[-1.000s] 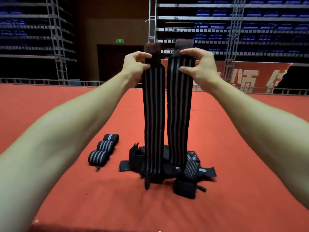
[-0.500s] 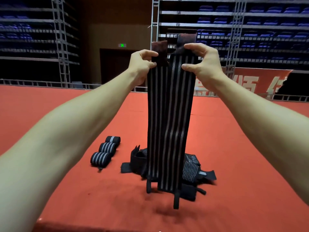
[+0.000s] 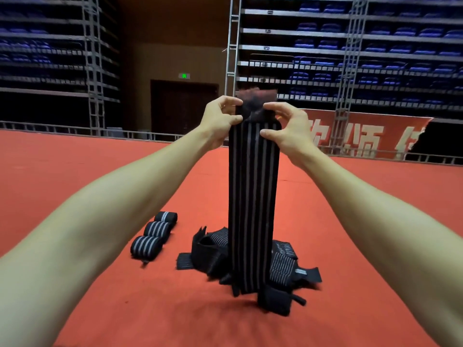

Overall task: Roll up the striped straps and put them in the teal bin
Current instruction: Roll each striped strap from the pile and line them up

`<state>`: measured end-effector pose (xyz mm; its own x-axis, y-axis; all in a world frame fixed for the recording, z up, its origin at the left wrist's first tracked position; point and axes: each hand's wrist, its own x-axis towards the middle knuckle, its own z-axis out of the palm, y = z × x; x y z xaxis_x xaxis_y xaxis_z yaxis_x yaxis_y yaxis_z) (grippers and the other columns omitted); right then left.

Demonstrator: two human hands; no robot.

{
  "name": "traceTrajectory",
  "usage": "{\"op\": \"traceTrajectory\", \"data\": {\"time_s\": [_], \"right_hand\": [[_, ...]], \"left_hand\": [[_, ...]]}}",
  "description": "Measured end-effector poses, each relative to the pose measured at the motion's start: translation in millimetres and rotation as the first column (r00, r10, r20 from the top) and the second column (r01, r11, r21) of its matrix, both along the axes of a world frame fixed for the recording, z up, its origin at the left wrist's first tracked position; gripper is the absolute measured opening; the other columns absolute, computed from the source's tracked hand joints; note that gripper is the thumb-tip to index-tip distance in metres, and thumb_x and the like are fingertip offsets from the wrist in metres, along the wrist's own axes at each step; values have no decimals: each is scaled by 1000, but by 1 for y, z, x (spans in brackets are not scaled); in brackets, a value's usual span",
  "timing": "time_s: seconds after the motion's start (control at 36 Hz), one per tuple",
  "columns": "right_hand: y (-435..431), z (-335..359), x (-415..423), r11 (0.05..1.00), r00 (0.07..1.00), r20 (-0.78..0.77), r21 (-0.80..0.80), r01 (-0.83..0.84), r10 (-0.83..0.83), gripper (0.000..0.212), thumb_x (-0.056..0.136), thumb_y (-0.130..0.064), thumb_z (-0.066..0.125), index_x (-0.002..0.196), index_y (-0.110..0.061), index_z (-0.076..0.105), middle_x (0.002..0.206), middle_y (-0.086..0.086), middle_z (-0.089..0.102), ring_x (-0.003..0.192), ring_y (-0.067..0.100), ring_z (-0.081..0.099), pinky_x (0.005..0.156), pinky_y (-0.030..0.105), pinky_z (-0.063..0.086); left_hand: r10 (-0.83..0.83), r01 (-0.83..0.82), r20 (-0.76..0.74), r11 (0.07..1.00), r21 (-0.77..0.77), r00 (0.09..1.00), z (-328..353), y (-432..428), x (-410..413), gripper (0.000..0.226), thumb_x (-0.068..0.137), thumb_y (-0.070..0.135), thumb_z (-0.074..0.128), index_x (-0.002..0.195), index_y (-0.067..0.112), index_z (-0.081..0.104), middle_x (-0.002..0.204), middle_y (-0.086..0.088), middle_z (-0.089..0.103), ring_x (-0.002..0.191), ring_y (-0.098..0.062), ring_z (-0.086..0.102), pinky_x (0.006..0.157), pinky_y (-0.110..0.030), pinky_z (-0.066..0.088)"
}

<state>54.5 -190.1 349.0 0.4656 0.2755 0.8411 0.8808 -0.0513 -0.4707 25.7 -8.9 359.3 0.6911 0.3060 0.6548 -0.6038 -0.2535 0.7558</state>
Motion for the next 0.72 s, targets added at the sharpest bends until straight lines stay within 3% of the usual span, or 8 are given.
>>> {"op": "traceTrajectory", "data": {"time_s": [0.19, 0.33, 0.42, 0.47, 0.56, 0.67, 0.72], "right_hand": [[8, -20, 7, 999, 1000, -11, 24, 28, -28, 38, 76, 0, 78, 110, -18, 72, 104, -11, 68, 102, 4, 64, 96, 21, 49], [11, -30, 13, 997, 996, -92, 71, 12, -5, 25, 84, -3, 74, 106, -14, 73, 91, -18, 67, 78, -10, 64, 75, 10, 50], [12, -32, 17, 991, 991, -132, 131, 7, 10, 20, 87, -4, 71, 98, -20, 74, 86, -15, 70, 74, 6, 70, 70, 20, 56], [12, -32, 19, 987, 989, -145, 157, 9, 15, 21, 87, -2, 70, 92, -23, 73, 82, -10, 71, 74, 15, 71, 69, 24, 58], [13, -31, 20, 980, 990, -143, 195, 26, 2, 22, 86, -2, 72, 90, -24, 73, 83, -3, 72, 77, 15, 71, 74, 34, 60], [12, -27, 17, 970, 993, -102, 231, 74, -51, 34, 80, -1, 75, 105, -22, 66, 93, -17, 68, 80, 7, 69, 77, 33, 59], [12, -25, 16, 963, 992, -117, 261, 74, -44, 36, 78, -1, 76, 107, -19, 63, 96, -16, 68, 79, 6, 69, 77, 35, 59]], "left_hand": [[-100, 101, 20, 994, -51, 995, -20, -13, 11, 35, 81, -16, 65, 95, 16, 62, 111, -20, 65, 101, -29, 61, 77, -32, 49], [-123, 124, 13, 990, -69, 992, -29, -16, 13, 37, 81, -18, 64, 95, 15, 59, 102, -15, 66, 88, -24, 61, 67, -27, 49], [-112, 113, 24, 992, -63, 993, -34, -17, 15, 44, 79, -19, 65, 100, 20, 55, 112, -18, 65, 90, -24, 60, 70, -31, 50], [-134, 136, 31, 989, -66, 991, -34, -19, 12, 48, 78, -19, 66, 102, 20, 52, 116, -17, 64, 81, -18, 60, 66, -30, 50], [-159, 160, 45, 986, -39, 986, -33, -24, 8, 50, 79, -21, 62, 105, 20, 50, 114, -14, 65, 75, -13, 60, 62, -26, 50], [-143, 143, 25, 990, 1, 989, -33, -26, 7, 52, 79, -20, 60, 113, 18, 49, 120, -19, 62, 81, -15, 61, 64, -26, 50], [-150, 150, 21, 989, 9, 988, -34, -27, 6, 52, 81, -19, 60, 114, 20, 49, 124, -18, 61, 84, -15, 62, 64, -26, 51]]}}
